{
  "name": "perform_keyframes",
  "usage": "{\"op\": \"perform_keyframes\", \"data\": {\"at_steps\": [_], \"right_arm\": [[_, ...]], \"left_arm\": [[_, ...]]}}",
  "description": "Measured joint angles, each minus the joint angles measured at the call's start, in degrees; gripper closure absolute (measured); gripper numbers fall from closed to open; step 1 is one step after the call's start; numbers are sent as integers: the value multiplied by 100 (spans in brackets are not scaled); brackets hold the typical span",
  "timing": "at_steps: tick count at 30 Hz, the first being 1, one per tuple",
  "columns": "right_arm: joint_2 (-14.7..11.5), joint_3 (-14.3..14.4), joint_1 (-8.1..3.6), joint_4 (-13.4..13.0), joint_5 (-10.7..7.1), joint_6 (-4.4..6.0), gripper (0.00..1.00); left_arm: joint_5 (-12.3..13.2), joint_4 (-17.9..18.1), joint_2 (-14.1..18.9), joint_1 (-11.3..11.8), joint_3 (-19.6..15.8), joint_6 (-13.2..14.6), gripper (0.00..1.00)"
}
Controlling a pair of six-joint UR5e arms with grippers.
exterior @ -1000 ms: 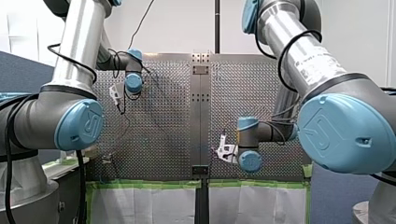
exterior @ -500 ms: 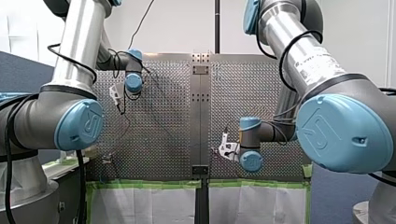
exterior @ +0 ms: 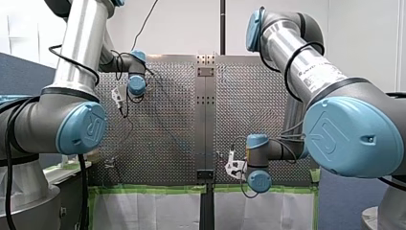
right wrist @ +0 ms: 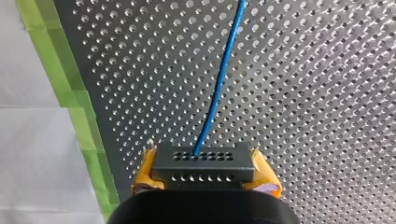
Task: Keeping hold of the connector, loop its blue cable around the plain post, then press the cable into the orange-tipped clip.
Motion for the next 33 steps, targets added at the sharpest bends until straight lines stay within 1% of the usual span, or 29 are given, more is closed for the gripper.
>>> {"op": "perform_keyframes", "data": {"at_steps": [3,7,11,15,20,23,27,30,33], "right_arm": [[8,0,-1,-3,0,-1,100],[10,2,0,-5,-1,-1,100],[10,2,0,-5,-2,-2,100],[11,2,0,-9,-1,-2,100],[12,1,1,-13,-1,-2,100],[13,0,2,-19,-4,-2,100],[13,-1,14,-19,-8,-2,100],[13,-2,20,-29,-12,-2,100],[13,-1,24,-39,-17,-1,100]], "left_arm": [[-131,-130,0,33,-2,-164,2],[-211,-196,0,71,-87,-375,2],[-158,-61,0,95,-232,-516,2],[-87,35,0,109,-279,-631,2],[-63,56,0,117,-288,-659,2],[-134,78,0,159,-289,-634,2],[-258,97,0,326,-290,-536,2],[-284,98,0,453,-290,-513,2],[-321,108,0,522,-290,-491,2]]}}
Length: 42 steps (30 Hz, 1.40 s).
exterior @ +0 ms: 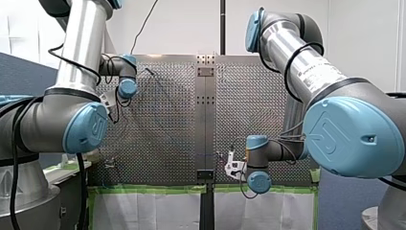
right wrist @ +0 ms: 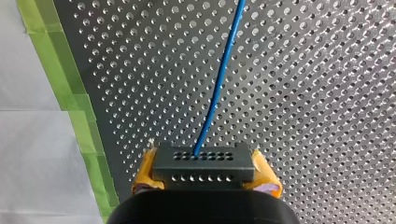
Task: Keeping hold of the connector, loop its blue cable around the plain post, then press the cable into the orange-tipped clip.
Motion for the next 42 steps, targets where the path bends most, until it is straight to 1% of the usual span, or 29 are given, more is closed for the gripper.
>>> {"op": "perform_keyframes", "data": {"at_steps": [5,9,14,18,21,23,26,29,36,42], "right_arm": [[0,0,2,-5,-8,0,100],[-1,0,1,-8,-10,0,100],[-1,-2,-8,-9,-10,0,100],[-3,-5,-12,-9,-10,0,100],[-2,-6,-15,-9,-10,0,100],[-2,-7,-20,-10,-10,0,100],[-2,-8,-23,-5,-10,0,100],[-2,-7,-24,-2,-10,0,100],[-1,-8,-24,-1,-10,0,100],[-1,-4,-18,8,-10,0,100]], "left_arm": [[-94,80,0,28,-2,24,2],[-60,159,0,14,-1,12,2],[161,-9,5,-58,-1,-58,2],[386,-229,6,-106,0,-194,2],[554,-397,7,-117,-1,-242,2],[609,-492,10,-117,-1,-261,2],[576,-618,36,-105,-2,-286,2],[487,-670,101,-90,-6,-298,2],[404,-826,327,-107,-50,-278,2],[424,-800,499,-82,-183,-255,2]]}}
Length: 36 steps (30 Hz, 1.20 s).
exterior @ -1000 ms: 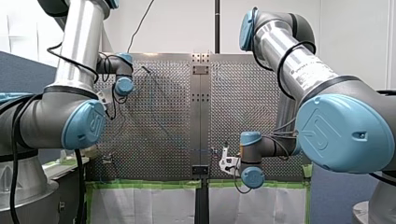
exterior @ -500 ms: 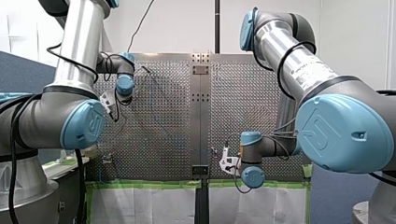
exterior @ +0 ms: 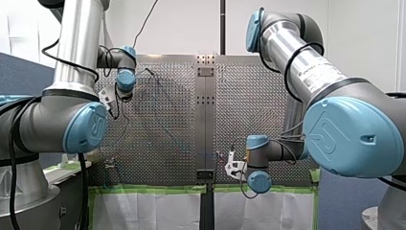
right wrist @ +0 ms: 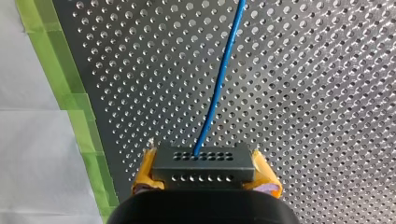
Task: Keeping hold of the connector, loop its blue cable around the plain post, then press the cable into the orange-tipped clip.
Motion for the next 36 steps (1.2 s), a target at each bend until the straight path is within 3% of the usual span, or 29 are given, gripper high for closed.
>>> {"op": "perform_keyframes", "data": {"at_steps": [5,13,19,23,30,36], "right_arm": [[0,-2,3,9,-1,3,100],[-2,-1,0,18,0,16,100],[-1,-4,-49,8,-2,48,100],[1,-22,-102,-5,-66,46,100],[1,-54,-158,-13,-346,33,100],[8,-57,-171,-21,-423,29,100]], "left_arm": [[84,-78,120,-32,-150,45,2],[165,-92,580,-41,-623,135,2],[170,-274,914,-27,-925,358,2],[48,-467,1119,-26,-929,553,2],[-271,-836,1491,-106,-776,922,2],[-376,-1166,1822,-250,-661,1254,2]]}}
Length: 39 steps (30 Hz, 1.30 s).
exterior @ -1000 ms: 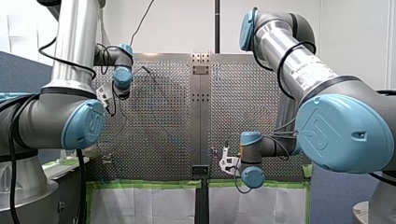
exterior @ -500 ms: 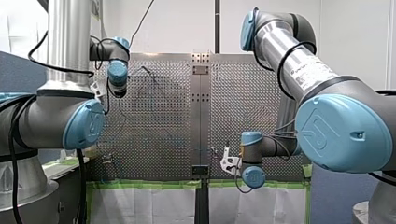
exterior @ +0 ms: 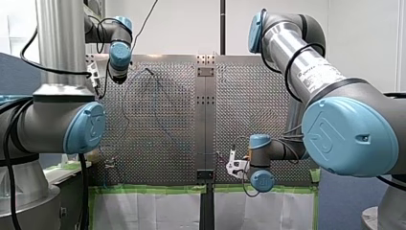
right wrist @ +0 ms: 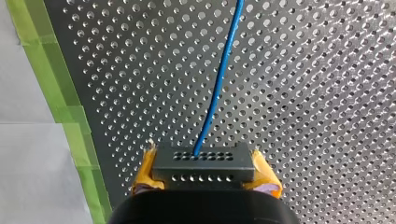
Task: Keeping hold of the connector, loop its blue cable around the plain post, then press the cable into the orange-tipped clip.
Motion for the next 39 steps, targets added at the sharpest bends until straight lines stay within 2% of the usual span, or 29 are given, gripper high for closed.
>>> {"op": "perform_keyframes", "data": {"at_steps": [5,9,14,18,24,27,33,39], "right_arm": [[1,-10,-17,-26,-14,4,100],[2,-24,-46,-19,-38,0,100],[2,-34,-63,38,-57,-10,100],[2,-42,-55,132,-60,-61,100],[2,-86,-53,307,-60,-83,100],[0,-95,-37,368,-60,-75,100],[-1,-97,-29,413,-60,-61,100],[0,-98,-26,427,-60,-69,100]], "left_arm": [[-33,-267,288,-200,50,287,2],[-203,-424,416,-425,204,529,2],[-464,-412,528,-696,328,801,2],[-599,-343,525,-910,367,1015,2],[-355,-227,465,-1262,377,1373,2],[-186,-169,453,-1351,397,1549,2],[88,-141,424,-1337,509,1809,2],[197,-168,188,-1296,551,1771,2]]}}
